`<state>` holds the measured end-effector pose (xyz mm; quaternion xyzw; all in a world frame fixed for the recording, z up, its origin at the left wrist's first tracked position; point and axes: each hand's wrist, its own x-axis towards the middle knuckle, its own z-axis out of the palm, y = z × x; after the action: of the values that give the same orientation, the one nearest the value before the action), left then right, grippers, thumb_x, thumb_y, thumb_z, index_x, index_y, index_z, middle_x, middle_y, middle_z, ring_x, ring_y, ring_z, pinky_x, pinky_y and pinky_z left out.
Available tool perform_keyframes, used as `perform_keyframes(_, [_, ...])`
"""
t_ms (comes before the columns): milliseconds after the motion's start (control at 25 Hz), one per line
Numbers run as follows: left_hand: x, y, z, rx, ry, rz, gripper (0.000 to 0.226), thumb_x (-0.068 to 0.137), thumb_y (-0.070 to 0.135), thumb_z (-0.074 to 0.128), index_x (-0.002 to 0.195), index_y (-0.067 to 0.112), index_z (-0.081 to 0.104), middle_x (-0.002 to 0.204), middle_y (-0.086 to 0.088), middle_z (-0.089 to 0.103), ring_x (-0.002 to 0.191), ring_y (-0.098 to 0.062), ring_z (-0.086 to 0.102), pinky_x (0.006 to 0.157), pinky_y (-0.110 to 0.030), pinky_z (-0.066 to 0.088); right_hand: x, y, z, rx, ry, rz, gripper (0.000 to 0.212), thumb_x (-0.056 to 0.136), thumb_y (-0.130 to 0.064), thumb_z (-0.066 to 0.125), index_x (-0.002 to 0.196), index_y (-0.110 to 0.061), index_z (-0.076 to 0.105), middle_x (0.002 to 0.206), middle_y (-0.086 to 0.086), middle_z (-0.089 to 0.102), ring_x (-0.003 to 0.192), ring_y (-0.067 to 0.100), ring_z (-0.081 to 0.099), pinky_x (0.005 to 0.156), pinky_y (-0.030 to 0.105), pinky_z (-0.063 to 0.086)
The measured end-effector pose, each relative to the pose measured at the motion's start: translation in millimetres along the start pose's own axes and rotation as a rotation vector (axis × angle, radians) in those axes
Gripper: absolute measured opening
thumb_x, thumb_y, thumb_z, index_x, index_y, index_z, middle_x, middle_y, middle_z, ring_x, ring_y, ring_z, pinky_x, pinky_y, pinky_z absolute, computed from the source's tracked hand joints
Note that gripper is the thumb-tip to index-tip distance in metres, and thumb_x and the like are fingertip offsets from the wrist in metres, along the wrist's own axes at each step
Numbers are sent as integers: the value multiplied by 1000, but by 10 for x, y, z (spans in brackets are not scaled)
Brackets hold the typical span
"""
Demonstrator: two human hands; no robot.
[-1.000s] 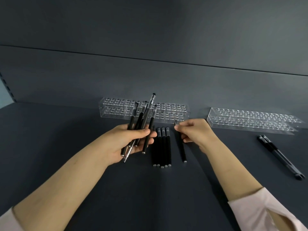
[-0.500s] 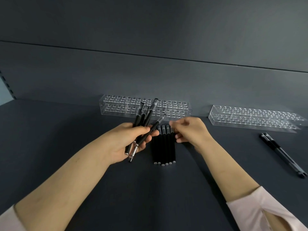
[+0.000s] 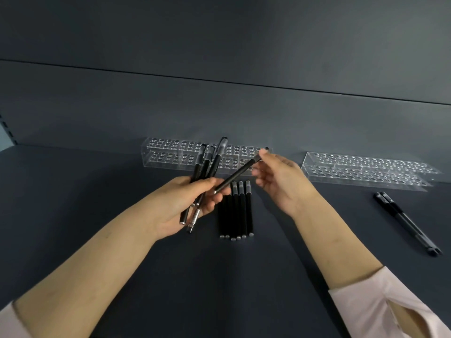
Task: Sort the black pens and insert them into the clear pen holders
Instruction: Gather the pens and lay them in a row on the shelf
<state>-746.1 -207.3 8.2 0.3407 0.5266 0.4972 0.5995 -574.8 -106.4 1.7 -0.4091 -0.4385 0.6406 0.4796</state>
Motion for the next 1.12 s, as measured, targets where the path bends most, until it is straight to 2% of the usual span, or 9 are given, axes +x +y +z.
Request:
perform_keyframes(80, [13, 4, -2, -33, 44, -19, 21, 98, 13, 54, 107, 1, 69, 80, -3, 68, 62, -5, 58, 56, -16, 51, 58, -40, -117, -38, 107, 26, 14, 94, -22, 61, 84, -12, 62, 63, 0, 57, 51, 7, 53, 47, 17, 46])
perform_keyframes(200, [16, 7, 4, -56, 55, -34, 22, 99, 13, 53, 110, 1, 67, 74, -1, 66, 57, -5, 56, 52, -15, 49, 134, 38, -256, -332, 153, 73, 15, 92, -22, 63, 89, -8, 64, 62, 1, 52, 47, 8, 49, 41, 16, 44])
perform_keyframes(320, [-4, 12, 9, -54, 40, -5, 21, 98, 11, 53, 111, 1, 65, 87, -7, 76, 62, -7, 65, 56, -17, 54, 177, 166, -291, -655, 163, -7, 22, 89, -27, 67, 81, -7, 65, 62, 4, 56, 53, 13, 52, 46, 19, 45])
perform_keyframes(440, [-2, 8, -19, 3, 48, 15, 21, 99, 18, 52, 112, 8, 64, 98, -3, 76, 78, -9, 69, 71, -24, 54, 165, 186, -277, -781, 136, -55, 20, 84, -25, 73, 85, -6, 67, 66, 5, 61, 55, 13, 57, 48, 19, 46])
perform_keyframes(560, [12, 4, -45, 93, 84, 13, 20, 100, 25, 51, 112, 18, 65, 101, 8, 76, 96, -9, 64, 79, -26, 44, 144, 164, -269, -767, 47, -26, 23, 80, -16, 77, 95, -5, 63, 73, 6, 62, 56, 15, 61, 56, 23, 55])
perform_keyframes(680, [27, -6, -71, 41, 118, -3, 18, 97, 21, 56, 109, 18, 69, 101, 5, 76, 92, -9, 63, 78, -24, 47, 130, 170, -237, -753, 9, 2, 26, 80, -7, 76, 101, -3, 62, 77, 5, 61, 56, 19, 65, 71, 30, 59])
perform_keyframes(920, [60, -11, -108, -65, 136, -60, 17, 97, 11, 56, 105, 9, 70, 96, -3, 77, 83, -12, 68, 70, -25, 57, 88, 222, -154, -677, -12, -5, 24, 78, -2, 76, 98, -3, 64, 81, 8, 59, 59, 19, 67, 70, 30, 60])
perform_keyframes(1040, [65, -7, -124, -119, 121, -44, 18, 94, 9, 59, 108, 6, 71, 90, -5, 73, 76, -13, 68, 58, -23, 58, 52, 255, -90, -595, -27, -7, 21, 78, 3, 75, 94, -2, 63, 80, 10, 57, 58, 17, 66, 61, 25, 58])
perform_keyframes(1120, [69, -7, -135, -134, 133, -26, 16, 93, 7, 61, 106, 5, 71, 86, -6, 72, 72, -13, 67, 56, -22, 58, 40, 269, -51, -573, -28, -11, 19, 79, 2, 74, 94, -1, 63, 78, 10, 57, 58, 15, 64, 57, 23, 57])
